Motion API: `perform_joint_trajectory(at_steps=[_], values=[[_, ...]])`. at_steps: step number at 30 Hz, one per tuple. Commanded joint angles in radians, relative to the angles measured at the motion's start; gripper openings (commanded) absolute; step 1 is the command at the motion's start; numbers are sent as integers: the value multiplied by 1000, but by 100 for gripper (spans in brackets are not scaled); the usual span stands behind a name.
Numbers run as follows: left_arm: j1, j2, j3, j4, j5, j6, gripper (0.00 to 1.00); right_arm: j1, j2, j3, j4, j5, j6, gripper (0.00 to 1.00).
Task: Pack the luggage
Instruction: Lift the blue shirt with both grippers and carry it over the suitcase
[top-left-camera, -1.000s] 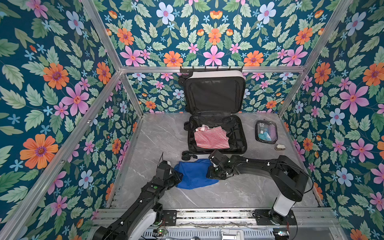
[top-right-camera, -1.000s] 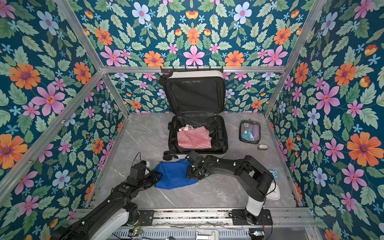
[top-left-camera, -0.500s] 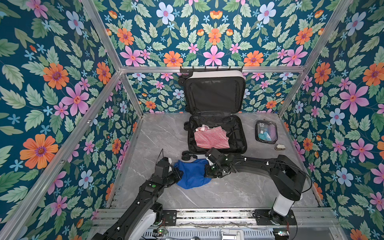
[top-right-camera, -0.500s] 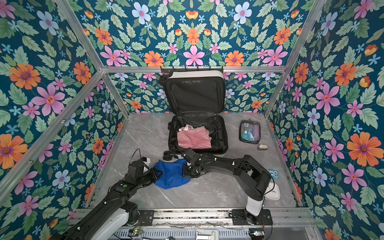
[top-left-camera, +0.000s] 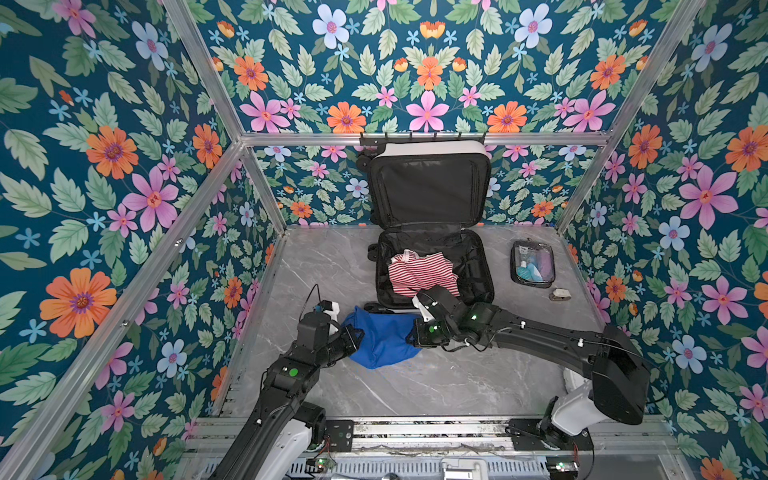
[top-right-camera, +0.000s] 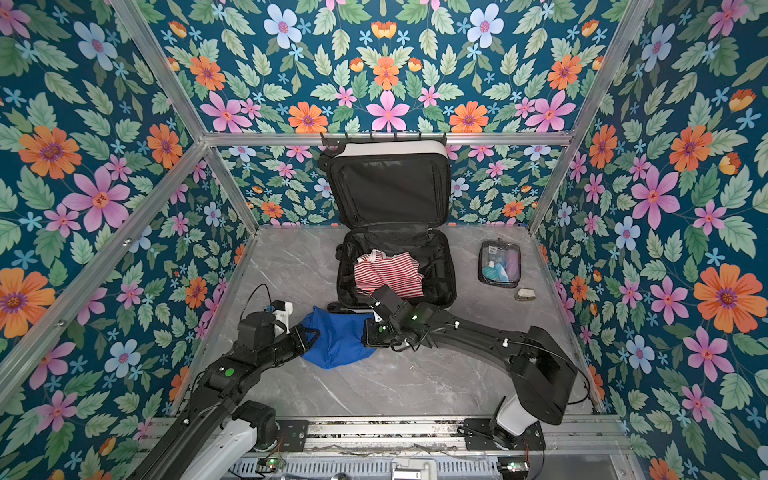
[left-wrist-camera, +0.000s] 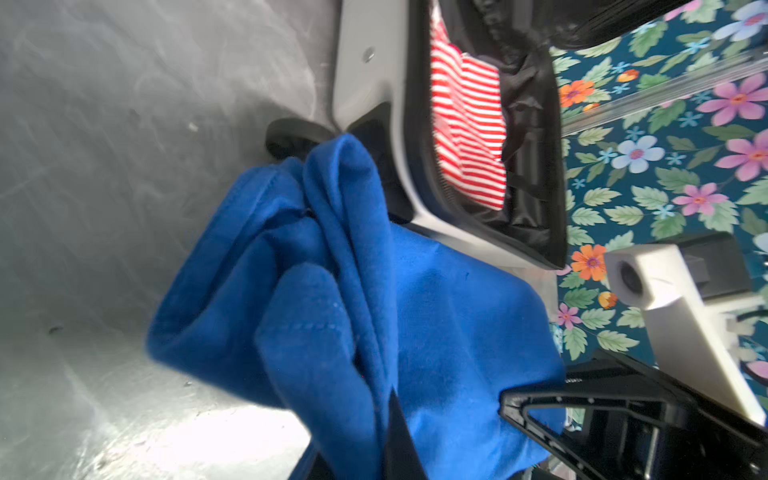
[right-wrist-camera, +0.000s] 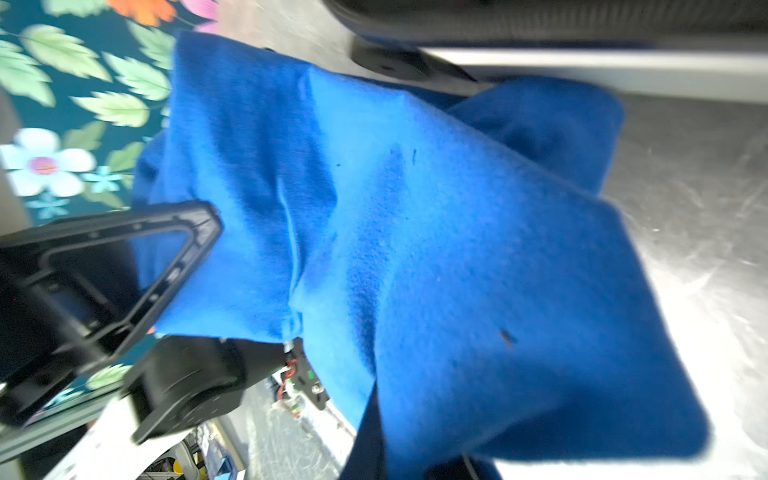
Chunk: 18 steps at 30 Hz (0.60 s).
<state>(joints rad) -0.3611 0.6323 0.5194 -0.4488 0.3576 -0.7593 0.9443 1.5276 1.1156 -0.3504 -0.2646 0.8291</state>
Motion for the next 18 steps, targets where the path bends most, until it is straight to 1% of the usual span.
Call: perform_joint_trajectory(at_steps=[1, 5, 9, 11, 18], values=[[1, 2, 56, -21, 26, 14, 0, 2, -55, 13, -23, 25, -16, 0], [1, 48, 131, 8, 65, -3, 0, 2, -114, 56, -64, 54, -30, 0], [-1, 115, 209, 73, 103, -17, 0, 0, -140, 124, -120, 90, -66, 0], [-1, 158, 255, 98, 104, -12, 0, -11, -145, 160, -149, 104, -89, 0], [-2, 329, 407, 232, 121, 6, 0, -131, -175, 228, -183, 56, -136, 0]])
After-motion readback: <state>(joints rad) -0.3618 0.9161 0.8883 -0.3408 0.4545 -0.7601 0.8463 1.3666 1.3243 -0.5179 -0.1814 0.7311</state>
